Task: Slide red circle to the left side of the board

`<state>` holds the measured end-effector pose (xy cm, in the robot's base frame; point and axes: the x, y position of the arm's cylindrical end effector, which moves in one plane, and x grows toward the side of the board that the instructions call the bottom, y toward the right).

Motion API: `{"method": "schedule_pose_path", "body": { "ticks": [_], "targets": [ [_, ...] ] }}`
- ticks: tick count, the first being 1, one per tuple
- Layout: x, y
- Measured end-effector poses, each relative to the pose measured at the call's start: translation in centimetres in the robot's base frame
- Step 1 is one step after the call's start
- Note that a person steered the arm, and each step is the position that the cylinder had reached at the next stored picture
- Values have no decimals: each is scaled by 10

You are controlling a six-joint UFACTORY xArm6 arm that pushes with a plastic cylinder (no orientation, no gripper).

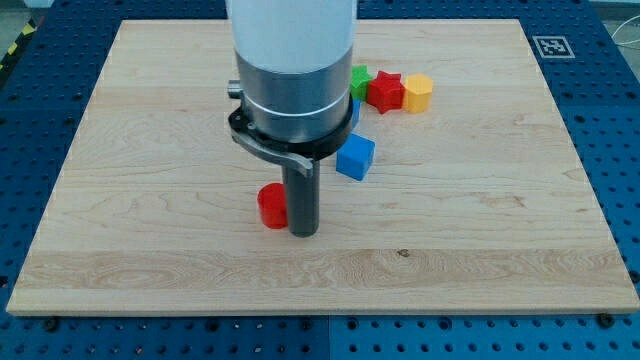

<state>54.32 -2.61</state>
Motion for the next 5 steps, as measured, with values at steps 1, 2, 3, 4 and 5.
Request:
{"method": "schedule_pose_path", "body": {
  "ticks": [1, 2, 3, 4, 5],
  "targets": [
    [0, 6],
    [-2, 22],
    [-8, 20],
    [-8, 4],
    [-8, -16]
  ]
}}
